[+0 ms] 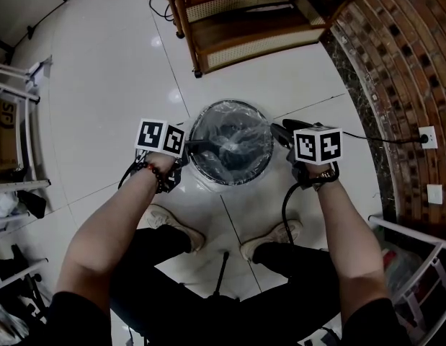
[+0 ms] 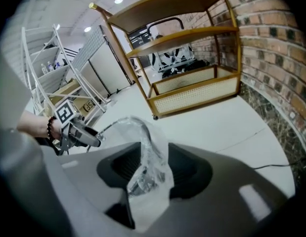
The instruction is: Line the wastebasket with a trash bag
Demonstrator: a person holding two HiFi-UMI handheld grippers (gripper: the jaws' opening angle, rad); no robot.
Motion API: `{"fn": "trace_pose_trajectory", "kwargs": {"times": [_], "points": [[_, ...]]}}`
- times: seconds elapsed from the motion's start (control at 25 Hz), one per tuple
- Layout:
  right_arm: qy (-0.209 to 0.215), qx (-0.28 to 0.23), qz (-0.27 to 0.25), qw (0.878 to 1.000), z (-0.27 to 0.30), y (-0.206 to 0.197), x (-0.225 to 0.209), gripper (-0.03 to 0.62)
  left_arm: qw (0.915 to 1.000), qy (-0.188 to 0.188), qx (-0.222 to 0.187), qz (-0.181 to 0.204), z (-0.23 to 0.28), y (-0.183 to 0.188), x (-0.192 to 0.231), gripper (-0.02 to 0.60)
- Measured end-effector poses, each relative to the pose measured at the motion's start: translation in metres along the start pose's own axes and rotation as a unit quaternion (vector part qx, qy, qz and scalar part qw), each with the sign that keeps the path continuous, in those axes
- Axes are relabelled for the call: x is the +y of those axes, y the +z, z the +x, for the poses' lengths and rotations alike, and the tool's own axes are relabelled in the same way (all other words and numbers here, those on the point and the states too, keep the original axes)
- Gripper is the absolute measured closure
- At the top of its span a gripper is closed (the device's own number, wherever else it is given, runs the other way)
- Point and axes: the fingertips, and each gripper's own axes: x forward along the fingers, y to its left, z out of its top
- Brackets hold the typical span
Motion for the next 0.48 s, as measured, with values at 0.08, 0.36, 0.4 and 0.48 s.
{"fn": "trace_pose_trajectory", "kwargs": {"times": [0.08, 0.36, 0.4, 0.48], "points": [[-0.008, -0.014, -0.003, 1.000, -0.008, 0.006, 0.001, 0.422, 0.9999, 0.003, -0.010, -0.001, -0.009, 0.003, 0.003, 0.227], [-0.008, -0.043, -0.007, 0.999, -0.034, 0.010, 0.015, 0.422, 0.9993, 0.017, -0.028, -0.015, -0.036, -0.003, 0.010, 0.227], [-0.006, -0.045, -0.007, 0.999, -0.037, 0.009, 0.018, 0.422, 0.9994, 0.015, -0.028, -0.012, -0.038, -0.005, 0.007, 0.227], [-0.003, -0.046, -0.010, 0.999, -0.041, 0.008, 0.026, 0.422, 0.9997, 0.002, -0.024, -0.007, -0.038, -0.011, -0.004, 0.254]]}}
